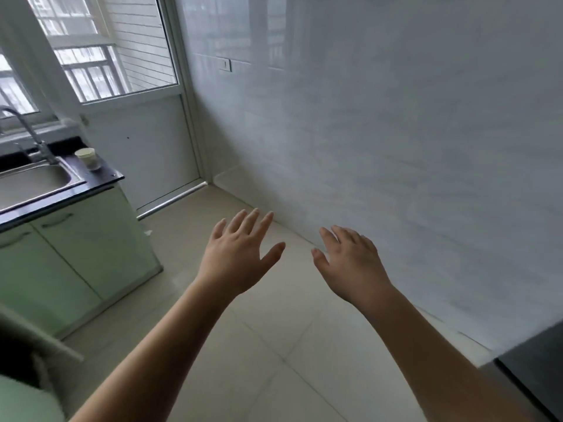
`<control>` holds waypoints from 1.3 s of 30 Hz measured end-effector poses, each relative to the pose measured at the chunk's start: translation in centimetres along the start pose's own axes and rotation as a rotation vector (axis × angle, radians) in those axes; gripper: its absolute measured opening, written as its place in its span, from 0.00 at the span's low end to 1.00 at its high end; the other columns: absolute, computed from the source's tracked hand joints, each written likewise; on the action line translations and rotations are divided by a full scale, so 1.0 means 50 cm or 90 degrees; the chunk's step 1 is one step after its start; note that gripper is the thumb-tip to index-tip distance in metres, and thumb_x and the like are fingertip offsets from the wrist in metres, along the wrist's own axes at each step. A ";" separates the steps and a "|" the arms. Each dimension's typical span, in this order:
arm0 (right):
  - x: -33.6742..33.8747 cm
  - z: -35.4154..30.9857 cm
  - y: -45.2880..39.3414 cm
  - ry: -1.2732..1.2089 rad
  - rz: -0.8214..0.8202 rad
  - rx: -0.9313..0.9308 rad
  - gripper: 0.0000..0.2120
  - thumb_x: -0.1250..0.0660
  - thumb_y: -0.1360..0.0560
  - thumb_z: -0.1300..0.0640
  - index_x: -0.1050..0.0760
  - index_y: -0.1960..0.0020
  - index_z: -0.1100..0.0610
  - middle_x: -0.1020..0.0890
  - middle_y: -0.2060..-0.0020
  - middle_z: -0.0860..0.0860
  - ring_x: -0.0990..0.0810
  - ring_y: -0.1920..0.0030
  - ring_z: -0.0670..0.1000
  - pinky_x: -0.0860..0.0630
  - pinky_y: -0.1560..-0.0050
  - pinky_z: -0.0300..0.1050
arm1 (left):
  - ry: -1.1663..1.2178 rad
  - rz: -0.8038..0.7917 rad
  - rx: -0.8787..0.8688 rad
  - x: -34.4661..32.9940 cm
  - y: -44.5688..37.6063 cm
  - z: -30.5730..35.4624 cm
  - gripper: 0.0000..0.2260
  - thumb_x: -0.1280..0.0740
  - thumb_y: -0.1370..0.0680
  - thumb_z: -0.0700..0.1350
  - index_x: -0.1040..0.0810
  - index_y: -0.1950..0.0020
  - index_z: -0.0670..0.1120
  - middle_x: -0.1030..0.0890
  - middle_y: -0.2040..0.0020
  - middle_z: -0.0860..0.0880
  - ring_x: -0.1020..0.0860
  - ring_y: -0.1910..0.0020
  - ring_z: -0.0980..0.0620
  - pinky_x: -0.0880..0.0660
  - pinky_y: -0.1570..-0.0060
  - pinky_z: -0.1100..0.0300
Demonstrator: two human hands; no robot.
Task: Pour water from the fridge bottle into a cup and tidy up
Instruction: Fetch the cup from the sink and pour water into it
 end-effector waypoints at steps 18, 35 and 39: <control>-0.016 -0.245 -0.243 -0.042 -0.026 0.236 0.27 0.55 0.17 0.45 0.55 0.20 0.47 0.48 0.21 0.51 0.50 0.22 0.51 0.52 0.25 0.49 | -0.072 -0.056 0.215 0.016 -0.039 -0.247 0.30 0.57 0.19 0.65 0.54 0.19 0.54 0.52 0.18 0.50 0.56 0.20 0.52 0.56 0.22 0.50; 0.084 -0.401 -0.508 -0.032 -0.030 0.495 0.26 0.54 0.18 0.45 0.48 0.21 0.48 0.48 0.21 0.50 0.53 0.22 0.49 0.56 0.24 0.49 | -0.052 0.031 0.374 0.123 -0.232 -0.371 0.27 0.54 0.18 0.64 0.49 0.19 0.59 0.48 0.19 0.55 0.52 0.20 0.55 0.50 0.24 0.53; 0.086 -0.480 -0.554 -0.050 -0.024 0.515 0.26 0.54 0.18 0.44 0.47 0.22 0.48 0.45 0.21 0.51 0.50 0.22 0.50 0.54 0.24 0.50 | -0.063 0.047 0.398 0.168 -0.240 -0.432 0.26 0.53 0.17 0.62 0.50 0.19 0.58 0.48 0.19 0.55 0.52 0.20 0.56 0.50 0.25 0.55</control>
Point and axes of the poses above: each hand's wrist, its own y-axis away from the middle knuckle, its own x-axis out of the back of the hand, z = x × y, the point moved 8 cm from there along -y, towards the middle knuckle
